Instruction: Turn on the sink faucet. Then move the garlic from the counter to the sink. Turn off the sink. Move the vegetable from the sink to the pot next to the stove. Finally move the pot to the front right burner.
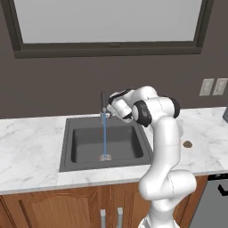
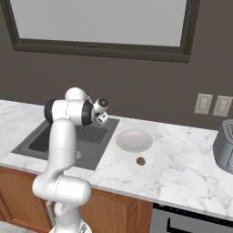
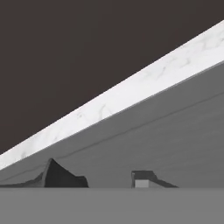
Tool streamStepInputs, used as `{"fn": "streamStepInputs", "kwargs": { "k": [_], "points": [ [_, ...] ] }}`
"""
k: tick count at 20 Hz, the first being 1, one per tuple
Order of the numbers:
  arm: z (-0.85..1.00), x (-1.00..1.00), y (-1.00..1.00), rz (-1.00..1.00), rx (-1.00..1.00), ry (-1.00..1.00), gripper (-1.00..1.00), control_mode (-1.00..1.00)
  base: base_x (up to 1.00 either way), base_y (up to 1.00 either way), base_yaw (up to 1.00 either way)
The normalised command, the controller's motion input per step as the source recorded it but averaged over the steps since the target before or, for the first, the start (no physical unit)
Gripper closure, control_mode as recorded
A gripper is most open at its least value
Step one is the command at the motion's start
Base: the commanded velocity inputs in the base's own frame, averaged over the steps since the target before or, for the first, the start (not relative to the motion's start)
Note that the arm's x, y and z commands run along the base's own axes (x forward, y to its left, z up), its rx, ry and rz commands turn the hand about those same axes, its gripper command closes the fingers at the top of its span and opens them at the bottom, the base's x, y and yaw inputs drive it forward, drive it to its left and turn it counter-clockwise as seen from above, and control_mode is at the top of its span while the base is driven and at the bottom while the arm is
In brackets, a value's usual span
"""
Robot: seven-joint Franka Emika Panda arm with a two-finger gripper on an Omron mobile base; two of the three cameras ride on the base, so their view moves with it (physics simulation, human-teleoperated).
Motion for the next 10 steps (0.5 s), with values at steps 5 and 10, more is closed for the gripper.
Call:
{"fn": "streamStepInputs", "kwargs": {
  "k": [5, 10],
  "points": [
    [0.19, -0.08, -0.1, -0.05, 0.02, 0.0, -1.0, -1.0, 0.0, 0.0, 0.0],
    [0.47, -0.09, -0.15, -0.03, 0.01, 0.0, -1.0, -1.0, 0.0, 0.0, 0.0]
  ]
}}
